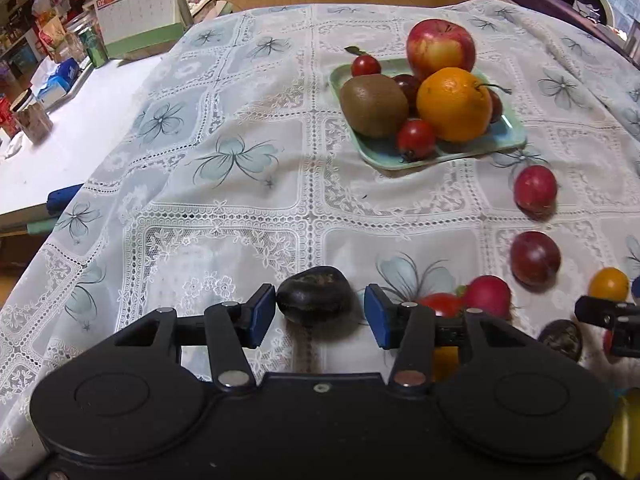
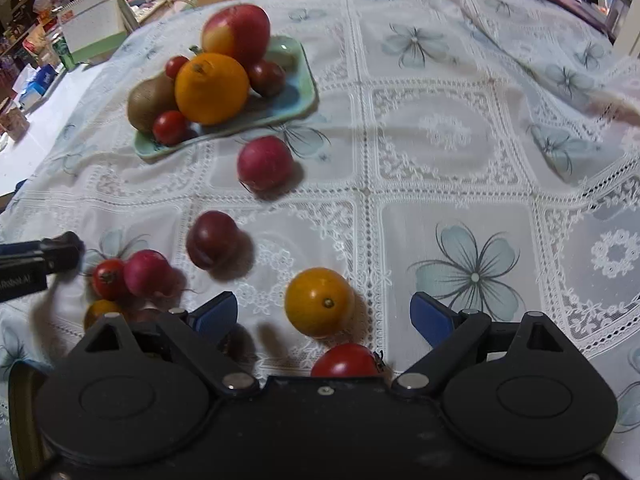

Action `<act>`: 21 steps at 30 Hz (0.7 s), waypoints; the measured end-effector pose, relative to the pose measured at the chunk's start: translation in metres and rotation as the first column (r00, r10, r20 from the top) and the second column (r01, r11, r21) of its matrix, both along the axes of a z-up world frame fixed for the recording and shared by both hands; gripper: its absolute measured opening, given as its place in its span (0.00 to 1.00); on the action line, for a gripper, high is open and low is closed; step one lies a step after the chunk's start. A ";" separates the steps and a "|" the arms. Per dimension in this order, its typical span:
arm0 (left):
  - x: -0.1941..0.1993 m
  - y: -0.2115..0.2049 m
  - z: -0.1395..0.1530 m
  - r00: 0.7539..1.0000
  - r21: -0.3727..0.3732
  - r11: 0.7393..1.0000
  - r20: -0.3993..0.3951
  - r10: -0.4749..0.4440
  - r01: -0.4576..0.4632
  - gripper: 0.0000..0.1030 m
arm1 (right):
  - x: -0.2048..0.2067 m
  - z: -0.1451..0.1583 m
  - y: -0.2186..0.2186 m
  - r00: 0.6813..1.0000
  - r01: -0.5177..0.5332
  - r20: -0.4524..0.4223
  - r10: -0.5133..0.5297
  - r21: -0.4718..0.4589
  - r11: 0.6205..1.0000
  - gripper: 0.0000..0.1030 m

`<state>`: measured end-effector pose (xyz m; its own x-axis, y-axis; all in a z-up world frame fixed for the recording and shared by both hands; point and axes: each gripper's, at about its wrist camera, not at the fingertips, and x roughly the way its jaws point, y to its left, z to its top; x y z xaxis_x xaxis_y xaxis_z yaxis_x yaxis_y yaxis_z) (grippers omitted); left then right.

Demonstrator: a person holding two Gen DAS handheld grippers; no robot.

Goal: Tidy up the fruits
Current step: 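Grasp the dark plum with the left tool while the right tool grasps a small orange fruit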

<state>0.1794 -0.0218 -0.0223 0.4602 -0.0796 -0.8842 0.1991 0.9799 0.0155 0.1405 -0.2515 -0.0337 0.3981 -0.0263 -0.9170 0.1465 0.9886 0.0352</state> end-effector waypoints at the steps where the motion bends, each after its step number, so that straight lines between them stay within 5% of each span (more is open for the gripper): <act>1: 0.003 0.001 -0.003 1.000 -0.004 1.000 -0.014 0.007 -0.007 0.53 | 0.000 -0.003 -0.001 1.000 0.002 -0.006 -0.002 -0.001 1.000 0.93; 6: 0.009 0.005 -0.011 0.999 -0.019 1.000 -0.031 0.020 -0.021 0.56 | 0.000 -0.009 0.002 1.000 -0.006 -0.012 0.006 -0.027 1.000 0.90; 8: 0.011 0.004 -0.010 0.999 -0.033 0.999 -0.036 0.011 -0.012 0.50 | 0.001 -0.009 0.005 1.000 -0.012 -0.001 0.012 -0.060 0.998 0.78; 12: 0.016 0.001 -0.005 0.999 -0.038 0.999 -0.045 0.002 -0.004 0.49 | 0.000 -0.004 0.008 0.998 -0.051 0.028 0.053 -0.080 0.995 0.37; 21: -0.003 -0.010 0.059 0.997 -0.023 0.999 0.054 -0.046 0.048 0.49 | -0.001 0.013 -0.015 0.996 0.017 0.084 -0.020 0.042 0.999 0.37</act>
